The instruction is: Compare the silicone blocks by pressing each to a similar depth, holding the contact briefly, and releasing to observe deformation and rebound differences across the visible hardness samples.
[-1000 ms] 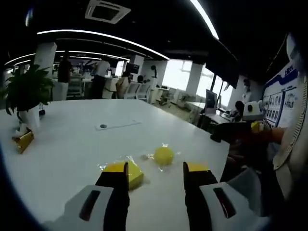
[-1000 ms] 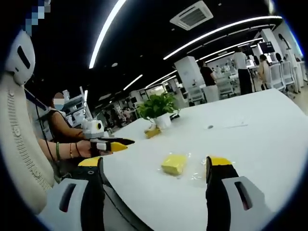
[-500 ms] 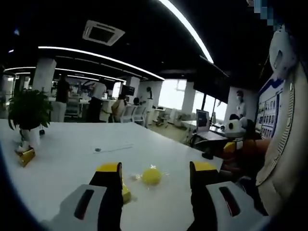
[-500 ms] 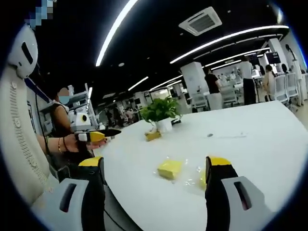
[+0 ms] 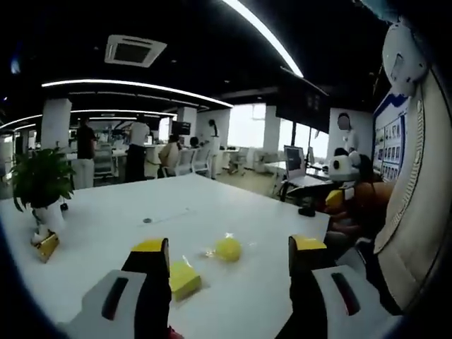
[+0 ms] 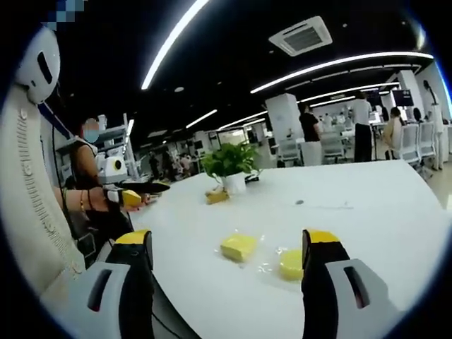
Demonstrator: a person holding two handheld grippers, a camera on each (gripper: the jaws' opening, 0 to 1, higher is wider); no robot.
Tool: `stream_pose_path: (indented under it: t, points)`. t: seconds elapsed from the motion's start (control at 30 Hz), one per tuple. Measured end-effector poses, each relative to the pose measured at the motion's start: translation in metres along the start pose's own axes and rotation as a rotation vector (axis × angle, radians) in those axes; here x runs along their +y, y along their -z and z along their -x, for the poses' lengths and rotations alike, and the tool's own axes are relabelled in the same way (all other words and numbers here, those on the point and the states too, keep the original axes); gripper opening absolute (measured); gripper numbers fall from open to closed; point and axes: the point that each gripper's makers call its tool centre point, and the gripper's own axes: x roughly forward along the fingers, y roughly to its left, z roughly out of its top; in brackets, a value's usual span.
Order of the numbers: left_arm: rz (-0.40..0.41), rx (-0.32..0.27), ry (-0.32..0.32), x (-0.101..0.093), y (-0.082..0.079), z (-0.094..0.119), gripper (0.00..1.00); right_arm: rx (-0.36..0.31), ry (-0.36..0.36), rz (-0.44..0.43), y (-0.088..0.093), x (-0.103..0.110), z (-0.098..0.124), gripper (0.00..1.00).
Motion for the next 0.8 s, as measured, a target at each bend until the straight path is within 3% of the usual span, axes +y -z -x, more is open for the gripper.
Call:
stream_pose_path:
  t: [0.47,0.8]
  points:
    - [-0.018,0.097,0.017,-0.005,0.013,-0.01,0.75,0.002,-0.015,-0.015,0.001,0.004,-0.003,0.79]
    - [0.13,0.11,-0.021,0.004,0.017,-0.023,0.7,-0.001,-0.012,-0.044,0.005,-0.003,-0.003,0.79]
